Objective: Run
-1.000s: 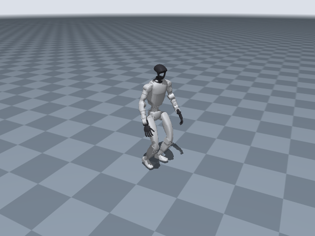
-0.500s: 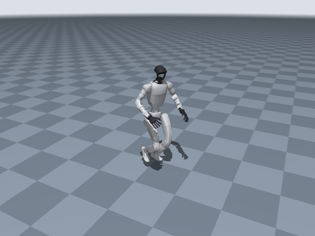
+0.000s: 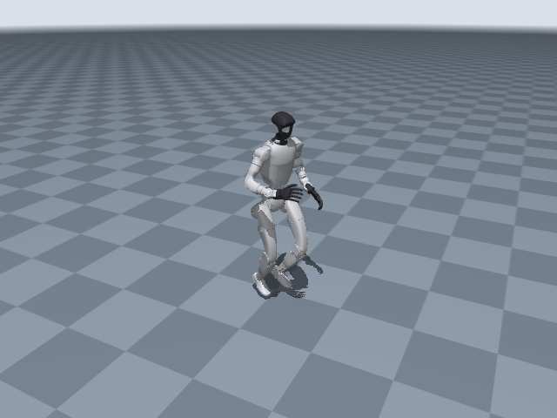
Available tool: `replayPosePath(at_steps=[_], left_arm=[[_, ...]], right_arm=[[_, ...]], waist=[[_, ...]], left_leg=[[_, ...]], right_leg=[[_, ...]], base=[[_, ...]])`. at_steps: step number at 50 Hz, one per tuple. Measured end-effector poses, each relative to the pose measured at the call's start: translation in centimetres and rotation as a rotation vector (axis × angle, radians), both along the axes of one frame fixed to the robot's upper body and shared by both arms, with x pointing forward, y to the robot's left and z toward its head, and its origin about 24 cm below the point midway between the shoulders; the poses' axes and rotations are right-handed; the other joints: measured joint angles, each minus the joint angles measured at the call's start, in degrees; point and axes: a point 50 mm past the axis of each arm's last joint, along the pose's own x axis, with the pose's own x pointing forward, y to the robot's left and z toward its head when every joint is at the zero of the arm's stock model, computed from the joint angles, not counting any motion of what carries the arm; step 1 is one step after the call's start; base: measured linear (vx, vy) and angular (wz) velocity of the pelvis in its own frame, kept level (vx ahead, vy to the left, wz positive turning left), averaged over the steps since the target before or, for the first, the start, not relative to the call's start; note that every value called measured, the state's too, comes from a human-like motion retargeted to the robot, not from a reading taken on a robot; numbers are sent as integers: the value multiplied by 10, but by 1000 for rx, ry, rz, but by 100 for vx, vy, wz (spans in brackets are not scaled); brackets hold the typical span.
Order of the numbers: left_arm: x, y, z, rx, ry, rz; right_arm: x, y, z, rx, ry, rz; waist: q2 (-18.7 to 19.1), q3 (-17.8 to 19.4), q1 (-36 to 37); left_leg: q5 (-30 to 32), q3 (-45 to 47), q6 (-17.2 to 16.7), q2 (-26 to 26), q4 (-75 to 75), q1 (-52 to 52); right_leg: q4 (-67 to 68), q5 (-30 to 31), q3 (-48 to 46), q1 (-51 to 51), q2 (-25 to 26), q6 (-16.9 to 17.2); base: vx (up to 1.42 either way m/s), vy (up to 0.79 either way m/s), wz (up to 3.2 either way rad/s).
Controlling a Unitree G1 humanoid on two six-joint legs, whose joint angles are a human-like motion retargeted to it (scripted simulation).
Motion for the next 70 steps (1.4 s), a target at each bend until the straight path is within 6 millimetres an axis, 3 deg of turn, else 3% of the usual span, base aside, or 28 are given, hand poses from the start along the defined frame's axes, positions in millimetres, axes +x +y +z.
replayPosePath(at_steps=[3,5,7,10,13,15,18,20,22,25,27,30,33,35,37,40,43,45,47,50,53,55,58,60,63,65,67,70], left_arm=[[-4,-1,-3,-6,19,13],[6,-4,0,4,-1,-19],[35,-7,13,18,-71,-77],[98,-23,55,24,-262,-166],[136,-53,110,-69,-506,-222],[141,-70,137,-153,-634,-243],[135,-82,154,-259,-726,-248],[130,-83,150,-301,-714,-231],[122,-77,131,-298,-641,-198],[104,-55,89,-230,-458,-124],[87,-34,57,-183,-310,-55],[46,-12,19,-169,-112,26],[15,-7,0,-170,-7,70],[9,-8,-6,-174,24,97],[20,-12,-4,-156,9,81],[59,-14,15,-109,-94,15],[125,-24,66,-82,-319,-42],[147,-42,98,-131,-456,-78],[147,-58,110,-195,-524,-112],[131,-69,106,-248,-532,-139],[110,-61,78,-229,-420,-124],[91,-50,51,-194,-298,-88],[58,-22,8,-119,-73,-7],[32,-8,-16,-98,68,37],[3,-3,-33,-87,186,50],[2,-2,-33,-79,188,52],[19,-1,-22,-54,125,21],[77,0,21,-4,-85,-61]], right_arm=[[-3,12,-4,12,17,73],[-6,17,-18,0,84,93],[-5,15,-39,-36,197,82],[-7,6,-80,-82,405,35],[-28,-7,-118,-75,583,6],[-49,-15,-135,-60,668,-13],[-78,-27,-150,-29,744,-59],[-91,-32,-153,0,756,-99],[-89,-34,-146,24,709,-130],[-65,-37,-117,12,548,-150],[-36,-38,-83,5,386,-150],[-15,-26,-39,69,191,-98],[-18,-12,-34,109,163,-31],[-21,-5,-44,110,205,7],[-25,-1,-60,103,287,26],[-33,-5,-94,75,461,-2],[-42,-20,-130,56,635,-86],[-58,-31,-152,58,746,-132],[-80,-39,-168,48,838,-154],[-110,-44,-184,23,926,-166],[-115,-42,-183,3,917,-159],[-104,-41,-175,-28,862,-150],[-62,-46,-144,-94,686,-163],[-35,-40,-118,-82,548,-155],[-26,-24,-101,-44,466,-91],[-27,-14,-101,-38,475,-38],[-33,-8,-108,-32,518,2],[-40,-14,-122,-33,623,0]], waist=[[-16,-2,-24],[-24,1,-42],[-35,15,-64],[-45,41,-97],[-35,40,-128],[-23,27,-144],[-8,7,-138],[1,2,-116],[-1,2,-89],[0,14,-47],[5,30,-24],[8,27,3],[3,5,6],[-7,-3,-12],[-23,-4,-39],[-41,7,-78],[-54,33,-114],[-50,34,-133],[-41,19,-142],[-29,-8,-125],[-18,-14,-71],[-17,-13,-37],[-3,5,2],[9,14,12],[7,5,-3],[-6,3,-32],[-14,10,-60],[-36,28,-106]], left_leg=[[6,4,17,-46,-71,46],[-76,3,39,-65,-64,62],[-182,10,59,-80,-44,68],[-239,16,68,-92,-34,68],[-204,1,61,-97,-95,79],[-149,-17,47,-98,-150,91],[-54,-46,-3,-95,-174,79],[-43,-52,-31,-78,-110,53],[-64,-38,-37,-52,6,17],[-106,-23,-31,-2,189,-44],[-117,-20,-20,23,247,-77],[-106,-17,0,35,218,-85],[-59,-12,3,7,84,-40],[-36,-10,8,-29,-6,2],[-59,-11,25,-63,-45,33],[-203,-16,50,-89,-25,44],[-251,-16,57,-104,-21,38],[-224,-25,54,-109,-68,45],[-153,-41,43,-114,-143,64],[-18,-70,-10,-118,-206,66],[-27,-71,-40,-87,-96,27],[-76,-54,-40,-60,18,-10],[-148,-32,-19,-9,134,-53],[-162,-24,-4,8,126,-49],[-134,-21,11,-29,21,0],[-130,-22,29,-71,-47,38],[-189,-26,52,-90,-60,55],[-230,-31,63,-122,-89,67]], right_leg=[[118,8,-2,-45,-51,10],[231,-31,-8,-76,-86,25],[342,-77,-9,-109,-126,39],[435,-113,3,-153,-153,46],[394,-115,4,-164,-137,42],[313,-103,3,-150,-113,35],[175,-64,4,-107,-69,26],[104,-56,0,-67,-38,17],[82,-100,-12,-36,-27,4],[94,-210,-37,-10,-17,-13],[91,-239,-39,-3,-4,-15],[38,-203,-32,16,10,-10],[-3,-97,-5,18,11,2],[53,-50,2,-12,-12,14],[163,-51,-1,-52,-49,33],[341,-113,-3,-110,-94,58],[429,-160,7,-159,-115,44],[403,-163,7,-169,-111,35],[311,-144,4,-149,-100,28],[149,-94,2,-98,-67,15],[39,-92,-9,-31,-24,0],[36,-153,-24,-10,-19,-8],[40,-229,-35,5,-3,-22],[12,-215,-28,16,11,-23],[22,-155,1,-2,1,-14],[110,-116,18,-49,-26,8],[235,-119,13,-101,-55,27],[365,-147,21,-167,-94,46]], base=[[0,1,-8],[0,0,0],[-6,4,25],[-6,3,55],[-2,0,68],[1,-3,72],[1,-5,52],[0,-2,12],[-2,-5,0],[-2,-6,-16],[0,-6,-34],[4,-3,-54],[5,1,-35],[0,0,0],[-2,1,12],[-6,3,39],[-7,3,73],[-4,2,80],[0,1,75],[0,0,41],[-1,1,-25],[-5,2,-42],[-4,3,-45],[-2,4,-54],[-2,6,-22],[-3,7,10],[-3,6,22],[-2,4,79]])
